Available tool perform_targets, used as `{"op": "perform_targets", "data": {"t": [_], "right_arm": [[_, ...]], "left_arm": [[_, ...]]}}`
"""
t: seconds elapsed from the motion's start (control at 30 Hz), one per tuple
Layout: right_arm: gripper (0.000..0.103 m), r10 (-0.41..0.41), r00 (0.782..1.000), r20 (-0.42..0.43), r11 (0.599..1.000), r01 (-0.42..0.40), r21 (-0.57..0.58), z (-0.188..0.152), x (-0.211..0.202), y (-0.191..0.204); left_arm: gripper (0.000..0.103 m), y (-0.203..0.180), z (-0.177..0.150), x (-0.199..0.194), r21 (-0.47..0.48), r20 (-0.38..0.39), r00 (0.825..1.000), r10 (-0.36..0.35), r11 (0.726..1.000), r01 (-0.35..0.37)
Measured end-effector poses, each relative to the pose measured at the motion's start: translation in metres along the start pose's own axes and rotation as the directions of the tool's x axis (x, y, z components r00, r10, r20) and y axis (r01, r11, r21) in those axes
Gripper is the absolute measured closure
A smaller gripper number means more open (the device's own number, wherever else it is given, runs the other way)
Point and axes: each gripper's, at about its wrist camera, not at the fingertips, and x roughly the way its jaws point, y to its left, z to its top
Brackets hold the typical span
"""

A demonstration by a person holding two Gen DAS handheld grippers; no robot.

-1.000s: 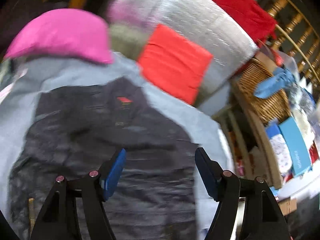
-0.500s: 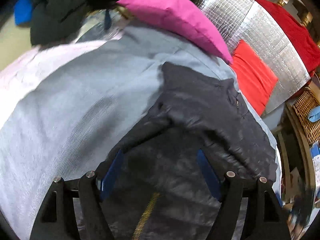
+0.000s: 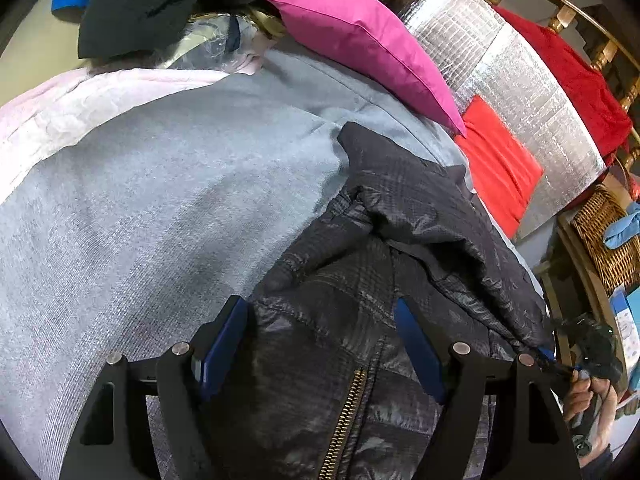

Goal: Fold large clothes

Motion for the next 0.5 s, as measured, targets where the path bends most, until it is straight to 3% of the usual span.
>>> {"op": "perform_targets", "data": {"t": [0.07, 0.1, 0.13, 0.2, 0.33, 0.37, 0.43, 0.5], "right_arm": [[0.073, -0.071, 0.997, -0.009, 0.997, 0.07, -0.023, 0.004, 0.008, 0.005], [0.085, -0.1, 0.995, 0.003, 0.993, 0.1, -0.064, 0.005, 0.008, 0.012], [0.088, -0.125, 0.992, 0.021, 0.986, 0.127, -0.109, 0.006, 0.006, 0.02], [0.089, -0.175, 0.979, 0.109, 0.939, 0.199, -0.28, 0.002, -0.008, 0.06], [0.089, -0.137, 0.951, 0.277, 0.821, 0.265, -0.505, -0.008, -0.044, 0.125], [0.089, -0.134, 0.946, 0.296, 0.802, 0.279, -0.528, -0.008, -0.045, 0.129], [0.089, -0.148, 0.957, 0.251, 0.802, 0.264, -0.536, 0.001, -0.028, 0.118], [0.089, -0.228, 0.944, 0.241, 0.784, 0.324, -0.529, 0.006, -0.002, 0.09]], "left_arm": [[0.026, 0.003, 0.001, 0.0, -0.011, -0.002, 1.0, -0.002, 1.0, 0.002], [0.026, 0.004, 0.001, -0.001, -0.013, -0.005, 1.0, -0.004, 1.0, 0.004], [0.026, 0.006, 0.003, -0.002, -0.012, -0.005, 1.0, -0.006, 1.0, 0.006], [0.026, 0.008, 0.007, -0.002, -0.012, -0.012, 1.0, 0.001, 1.0, -0.001], [0.026, 0.006, 0.021, -0.003, -0.006, 0.003, 1.0, 0.021, 1.0, -0.021], [0.026, 0.001, 0.026, -0.002, 0.008, 0.006, 1.0, 0.027, 1.0, -0.027], [0.026, -0.015, 0.036, 0.0, 0.051, 0.01, 0.999, 0.032, 0.998, -0.033], [0.026, -0.037, 0.046, 0.0, 0.109, 0.023, 0.999, 0.026, 0.994, -0.028]]}}
